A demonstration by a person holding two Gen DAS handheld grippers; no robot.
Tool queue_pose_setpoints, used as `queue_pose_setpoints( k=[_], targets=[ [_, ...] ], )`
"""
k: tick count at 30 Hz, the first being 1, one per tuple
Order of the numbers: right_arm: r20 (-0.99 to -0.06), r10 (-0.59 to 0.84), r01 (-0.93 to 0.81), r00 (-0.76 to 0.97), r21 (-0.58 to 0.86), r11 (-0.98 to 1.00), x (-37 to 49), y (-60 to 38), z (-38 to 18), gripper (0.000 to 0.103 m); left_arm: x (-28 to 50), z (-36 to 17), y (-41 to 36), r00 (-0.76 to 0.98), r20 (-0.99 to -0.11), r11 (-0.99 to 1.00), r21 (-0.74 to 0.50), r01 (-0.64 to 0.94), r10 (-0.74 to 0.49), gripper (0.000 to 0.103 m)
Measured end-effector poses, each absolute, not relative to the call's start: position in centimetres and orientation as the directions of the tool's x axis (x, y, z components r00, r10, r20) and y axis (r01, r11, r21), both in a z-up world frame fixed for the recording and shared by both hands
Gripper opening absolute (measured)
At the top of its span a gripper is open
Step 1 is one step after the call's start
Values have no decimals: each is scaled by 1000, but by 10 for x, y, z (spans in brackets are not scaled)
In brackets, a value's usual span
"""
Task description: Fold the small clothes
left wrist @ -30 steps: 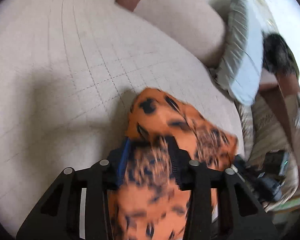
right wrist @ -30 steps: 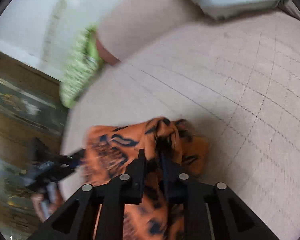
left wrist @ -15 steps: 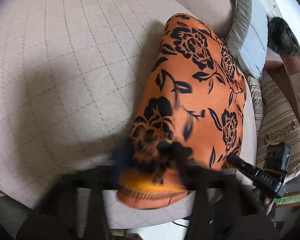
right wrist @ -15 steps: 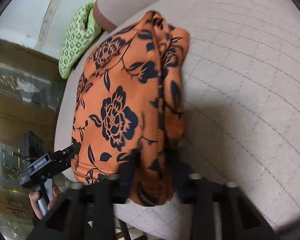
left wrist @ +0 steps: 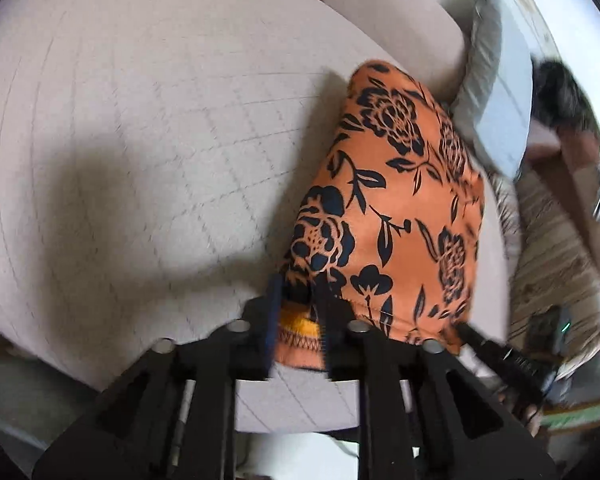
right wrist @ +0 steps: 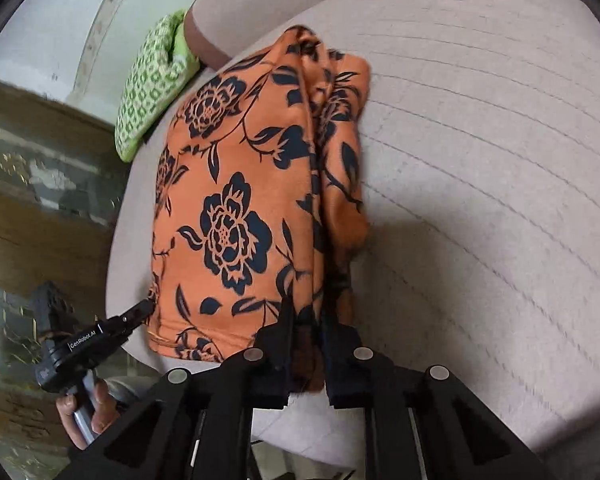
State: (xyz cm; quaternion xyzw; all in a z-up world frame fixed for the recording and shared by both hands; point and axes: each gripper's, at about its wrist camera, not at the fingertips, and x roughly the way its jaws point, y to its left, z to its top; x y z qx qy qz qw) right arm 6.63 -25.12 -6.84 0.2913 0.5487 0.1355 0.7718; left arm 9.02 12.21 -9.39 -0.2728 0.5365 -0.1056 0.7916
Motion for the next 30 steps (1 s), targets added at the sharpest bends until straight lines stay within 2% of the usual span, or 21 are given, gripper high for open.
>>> queue_pose_setpoints(
  k=[2,6,8,9,10,11,12,16,17,18,19,20,22,25,30],
  targets=[
    [-758,541,141,365,619,773,58,-257,-72,15,91,-97,123,407,-779,811,-569,-138,-477,43],
    [-770,522,128,366,597,792,57,-253,-63,16,98,-99,107,383,-787,826,-555,-97,-484,43],
    [-767,514,101,384,589,802,55,-251,-57,16,97,-98,103,382,-794,838,-539,-86,-472,48],
    [-768,505,93,394,580,809,55,-249,-55,22,97,-100,99,381,-806,849,-521,-89,-454,50],
    [-772,497,91,396,571,816,52,-252,-57,40,97,-104,98,372,-821,861,-499,-97,-434,50],
    [-783,483,97,392,557,825,53,-251,-59,50,98,-108,98,366,-825,862,-497,-105,-431,50],
    [-794,465,105,390,541,835,53,-250,-62,55,96,-109,99,373,-822,860,-499,-109,-429,50],
    [-837,443,93,323,494,865,59,-244,-78,55,94,-111,100,386,-821,860,-497,-119,-421,48],
    [-840,434,84,326,483,871,59,-243,-76,54,93,-110,102,389,-819,856,-501,-129,-421,40],
    [-849,418,80,324,465,882,58,-242,-73,48,91,-108,104,393,-819,855,-501,-136,-418,33],
    [-858,396,82,328,444,893,56,-242,-71,40,88,-105,106,398,-819,858,-496,-131,-413,21],
    [-858,398,83,326,446,891,55,-243,-72,36,87,-104,104,402,-827,872,-474,-124,-393,15],
    [-850,426,86,311,471,878,54,-245,-74,28,88,-110,99,379,-860,900,-415,-130,-342,16],
    [-866,401,79,299,441,894,56,-242,-77,23,89,-111,103,375,-856,892,-430,-138,-355,15],
    [-894,327,63,307,362,930,49,-229,-67,19,82,-105,102,381,-856,896,-424,-131,-349,15]
  ],
)
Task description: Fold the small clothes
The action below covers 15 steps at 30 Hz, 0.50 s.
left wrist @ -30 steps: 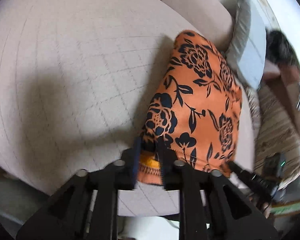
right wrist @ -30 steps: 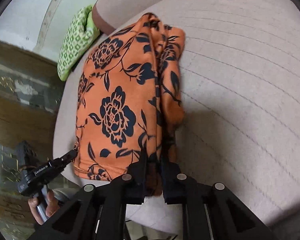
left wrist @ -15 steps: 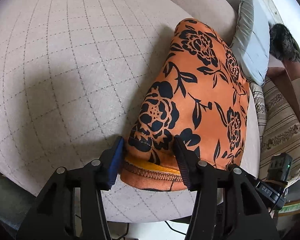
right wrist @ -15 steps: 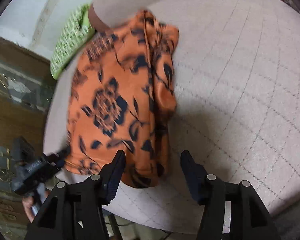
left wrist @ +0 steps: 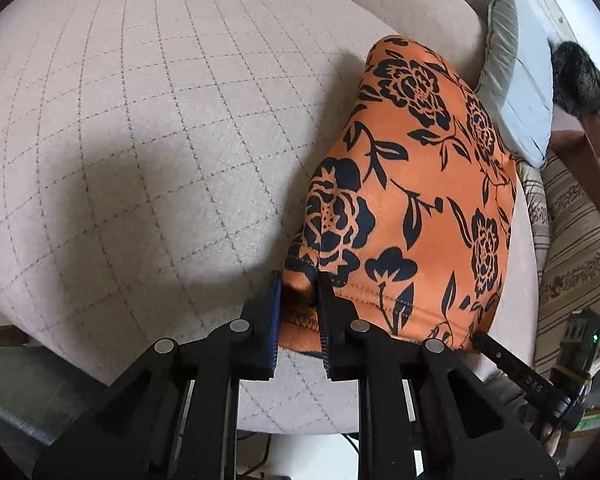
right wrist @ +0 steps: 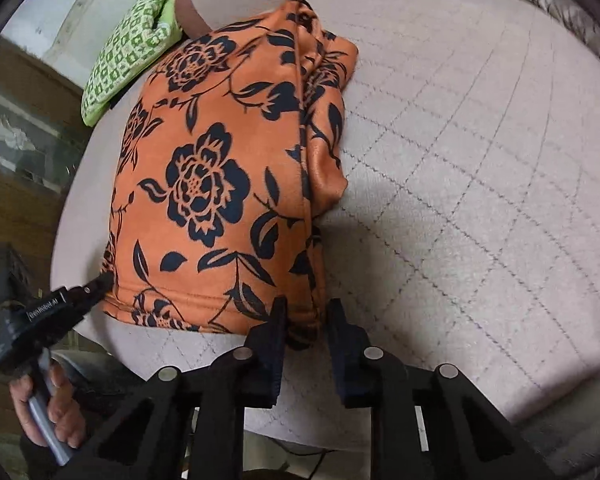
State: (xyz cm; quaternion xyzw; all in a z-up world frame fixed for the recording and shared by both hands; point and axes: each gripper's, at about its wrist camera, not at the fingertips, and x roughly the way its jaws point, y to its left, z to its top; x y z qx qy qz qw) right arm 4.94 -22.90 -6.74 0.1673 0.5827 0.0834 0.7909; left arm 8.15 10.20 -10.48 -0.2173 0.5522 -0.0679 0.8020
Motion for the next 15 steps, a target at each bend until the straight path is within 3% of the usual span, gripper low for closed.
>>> queue_pose_setpoints(
  k=[4,7,9,10,11,12,14,15],
  targets=[
    [-874,377,103,307,424,900,49,-239,-70,19,73,-96,104,394,-794,834,-541,-107,-464,17],
    [-833,429,130,349,497,858,44,-252,-60,19,65,-90,114,440,-748,792,-598,-122,-497,31],
    [-804,450,137,390,533,835,35,-259,-52,19,60,-80,118,492,-728,788,-602,-128,-477,32],
    [-790,451,135,416,544,828,30,-262,-48,19,56,-75,120,517,-720,795,-595,-119,-462,40],
    [-775,443,133,450,549,825,22,-265,-44,20,55,-70,118,535,-715,802,-588,-109,-451,56],
    [-767,438,131,469,551,824,19,-266,-42,21,53,-68,114,548,-716,816,-569,-99,-433,63],
    [-753,442,123,488,561,819,20,-266,-39,29,58,-71,104,536,-738,841,-534,-90,-411,67],
    [-749,450,117,486,566,816,22,-264,-41,41,64,-77,101,512,-757,853,-516,-85,-407,67]
  ],
)
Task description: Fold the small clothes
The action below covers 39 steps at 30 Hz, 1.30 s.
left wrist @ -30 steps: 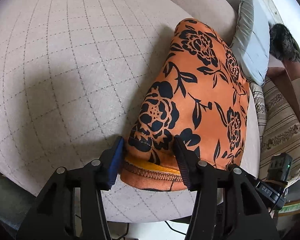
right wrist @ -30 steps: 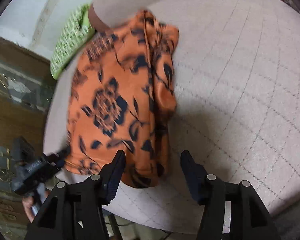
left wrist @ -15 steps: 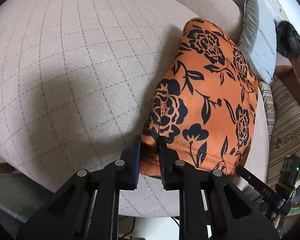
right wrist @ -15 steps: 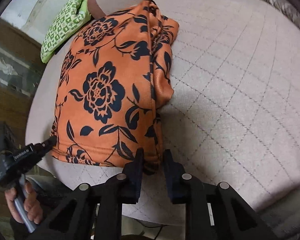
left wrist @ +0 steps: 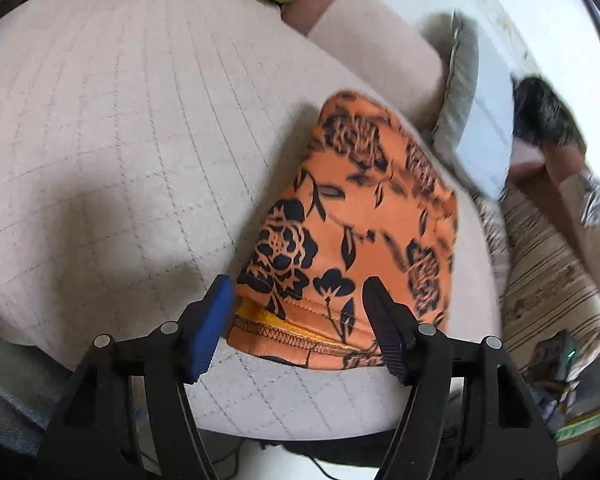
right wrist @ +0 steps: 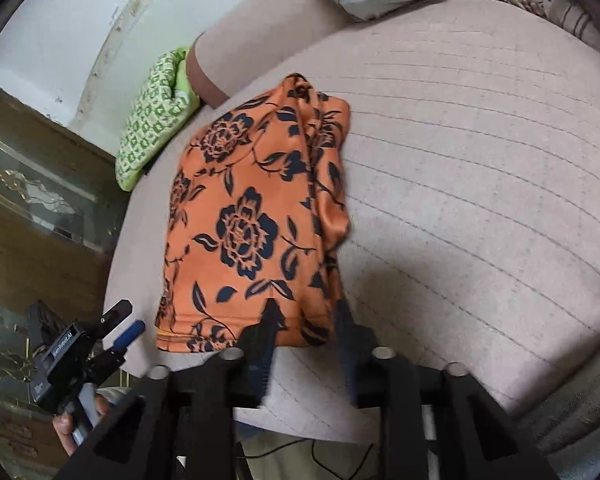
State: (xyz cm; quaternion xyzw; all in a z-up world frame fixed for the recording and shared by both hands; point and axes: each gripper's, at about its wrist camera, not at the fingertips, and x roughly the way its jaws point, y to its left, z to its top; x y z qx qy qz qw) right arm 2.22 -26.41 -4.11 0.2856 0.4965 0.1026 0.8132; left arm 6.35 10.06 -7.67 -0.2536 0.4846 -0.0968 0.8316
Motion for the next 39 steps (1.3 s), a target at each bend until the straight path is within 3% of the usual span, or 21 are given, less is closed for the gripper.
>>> queue_pose_setpoints(
  k=[1,7,12,13,17,19,21,26,31,36,37,38,39],
  targets=[
    [-750,452,117,483,567,816,24,-264,-43,50,72,-81,92,489,-773,861,-502,-83,-403,67],
    [-791,486,150,371,567,810,43,-250,-75,50,85,-107,81,407,-842,898,-427,-103,-353,67],
    [-821,435,126,368,508,852,40,-244,-75,26,81,-107,80,393,-842,896,-435,-90,-369,67],
    [-826,426,126,370,499,857,39,-244,-75,23,80,-106,77,397,-846,906,-416,-79,-355,64],
    [-830,409,109,378,479,871,36,-241,-71,17,79,-105,68,402,-852,919,-389,-58,-335,23],
    [-837,393,96,380,458,884,35,-239,-69,16,76,-99,64,410,-852,926,-376,-45,-326,11],
    [-840,382,91,386,447,890,34,-238,-67,15,70,-90,62,432,-841,928,-372,-21,-327,7],
    [-797,386,64,464,465,883,21,-243,-44,13,64,-96,61,415,-862,944,-330,-20,-292,7],
    [-822,409,118,396,488,865,26,-245,-63,14,60,-91,63,418,-866,950,-312,-27,-273,9],
    [-679,467,72,566,606,792,1,-264,-16,17,27,-54,46,578,-802,986,-164,34,-154,29],
    [-660,456,69,597,608,791,-6,-266,-8,18,16,-45,46,614,-776,988,-151,38,-142,39],
    [-652,439,74,619,604,793,-12,-266,-3,21,7,-39,46,641,-755,988,-149,35,-136,51],
    [-651,428,77,627,599,797,-18,-264,0,35,-2,-36,47,665,-735,988,-153,30,-134,57]
  ],
)
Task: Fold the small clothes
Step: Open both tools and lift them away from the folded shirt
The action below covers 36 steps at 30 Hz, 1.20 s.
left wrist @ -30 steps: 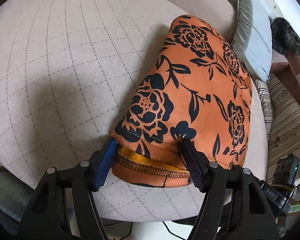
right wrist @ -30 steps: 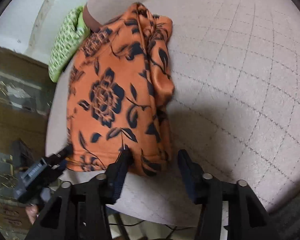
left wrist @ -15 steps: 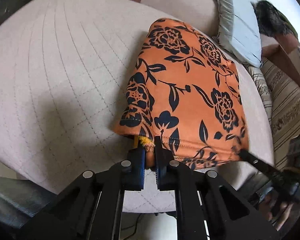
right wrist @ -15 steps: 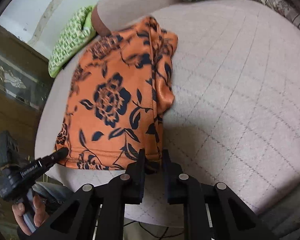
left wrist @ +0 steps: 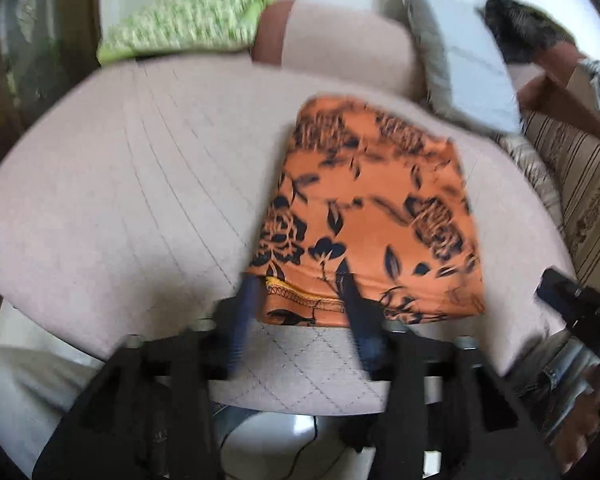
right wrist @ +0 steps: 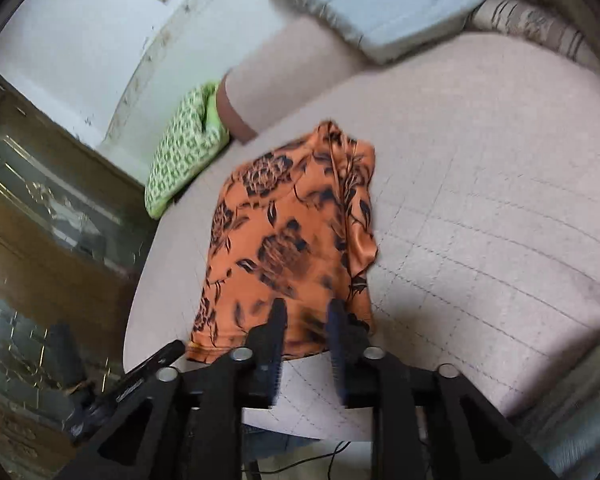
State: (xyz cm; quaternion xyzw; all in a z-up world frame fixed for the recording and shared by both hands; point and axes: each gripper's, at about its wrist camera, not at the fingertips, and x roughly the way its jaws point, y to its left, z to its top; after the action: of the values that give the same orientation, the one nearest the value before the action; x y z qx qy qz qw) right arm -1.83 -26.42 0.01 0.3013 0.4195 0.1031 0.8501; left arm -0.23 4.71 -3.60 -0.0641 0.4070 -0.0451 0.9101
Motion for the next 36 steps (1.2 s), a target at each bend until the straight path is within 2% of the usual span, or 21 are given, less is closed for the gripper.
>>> queue_pose_setpoints(
  k=[1,2,3,6,13,14,16,18,21,25,29,32,36],
  targets=[
    [-655,424,78,625,593,801,-22,-262,1,58,-16,-31,48,694,-707,986,-167,28,-140,64],
    [-658,433,72,616,594,801,-27,-258,0,65,-23,-29,49,706,-693,984,-173,30,-143,64],
    [-653,454,57,606,605,794,-29,-255,-2,67,-34,-28,46,719,-680,985,-168,33,-140,64],
    [-672,498,25,548,608,794,-39,-243,-5,67,-45,-28,34,736,-668,992,-119,38,-108,64],
    [-708,301,46,639,427,903,-55,-228,18,67,-65,-19,20,766,-642,1000,24,2,14,66],
    [-716,283,58,638,411,910,-56,-226,20,67,-69,-21,21,763,-646,1000,29,-7,25,71],
    [-729,280,56,625,399,915,-56,-221,23,67,-74,-25,20,752,-658,1000,25,-10,24,75],
    [-725,277,40,630,387,921,-61,-216,29,67,-73,-22,19,748,-663,1000,22,-2,16,75],
    [-725,243,56,644,362,931,-69,-217,34,67,-75,-6,18,785,-619,1000,-13,4,-12,75],
    [-739,220,73,637,341,937,-71,-223,36,67,-77,4,13,817,-576,999,21,-28,35,75],
    [-742,274,81,612,403,911,-70,-231,40,67,-68,-10,4,775,-629,997,76,-20,63,75],
    [-755,271,80,597,392,916,-69,-228,43,67,-65,-20,6,741,-667,997,76,-32,75,75],
    [-762,245,88,599,366,926,-75,-224,44,67,-66,-16,15,754,-652,996,57,-63,85,75]
  ],
)
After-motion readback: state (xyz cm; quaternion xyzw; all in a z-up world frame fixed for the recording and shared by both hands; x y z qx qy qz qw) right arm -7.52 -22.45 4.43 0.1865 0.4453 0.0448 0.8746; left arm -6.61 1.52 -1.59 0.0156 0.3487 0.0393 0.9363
